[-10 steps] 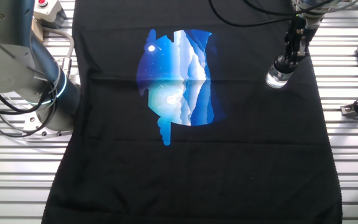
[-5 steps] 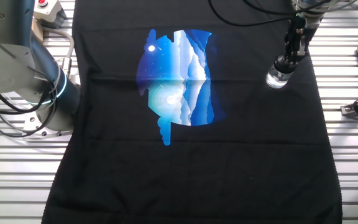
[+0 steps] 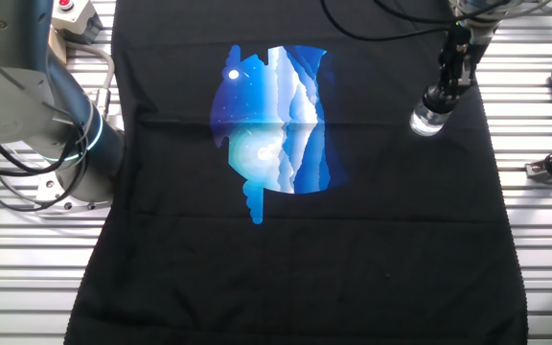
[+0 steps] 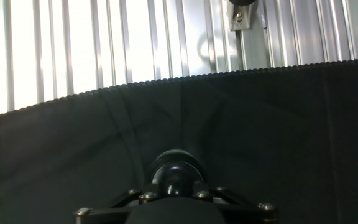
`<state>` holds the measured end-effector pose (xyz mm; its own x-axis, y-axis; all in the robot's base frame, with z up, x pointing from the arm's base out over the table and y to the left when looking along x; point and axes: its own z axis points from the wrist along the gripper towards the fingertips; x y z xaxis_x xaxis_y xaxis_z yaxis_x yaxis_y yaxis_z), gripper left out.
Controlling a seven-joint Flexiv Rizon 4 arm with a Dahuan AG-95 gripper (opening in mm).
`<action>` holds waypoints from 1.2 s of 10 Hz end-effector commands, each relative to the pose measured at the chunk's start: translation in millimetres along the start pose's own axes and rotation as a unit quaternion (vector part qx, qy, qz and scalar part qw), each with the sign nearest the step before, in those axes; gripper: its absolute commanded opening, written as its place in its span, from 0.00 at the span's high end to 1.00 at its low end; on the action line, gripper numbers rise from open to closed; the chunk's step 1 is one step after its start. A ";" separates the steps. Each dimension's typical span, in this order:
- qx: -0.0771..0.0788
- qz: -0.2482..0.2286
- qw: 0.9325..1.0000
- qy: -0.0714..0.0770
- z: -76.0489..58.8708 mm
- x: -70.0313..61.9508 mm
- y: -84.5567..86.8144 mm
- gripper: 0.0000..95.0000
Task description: Screw the lid onto the jar
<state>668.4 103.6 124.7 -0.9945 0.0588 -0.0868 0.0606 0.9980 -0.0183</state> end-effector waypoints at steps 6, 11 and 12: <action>-0.001 -0.020 1.000 -0.010 0.5 0.0 0.1 0.20; -0.001 -0.017 1.000 -0.009 -2.1 -0.3 0.4 0.20; -0.001 -0.018 1.000 -0.008 -3.0 -0.4 0.5 0.20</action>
<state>669.0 104.9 129.6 -0.9947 0.0224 -0.1007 0.0244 0.9995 -0.0189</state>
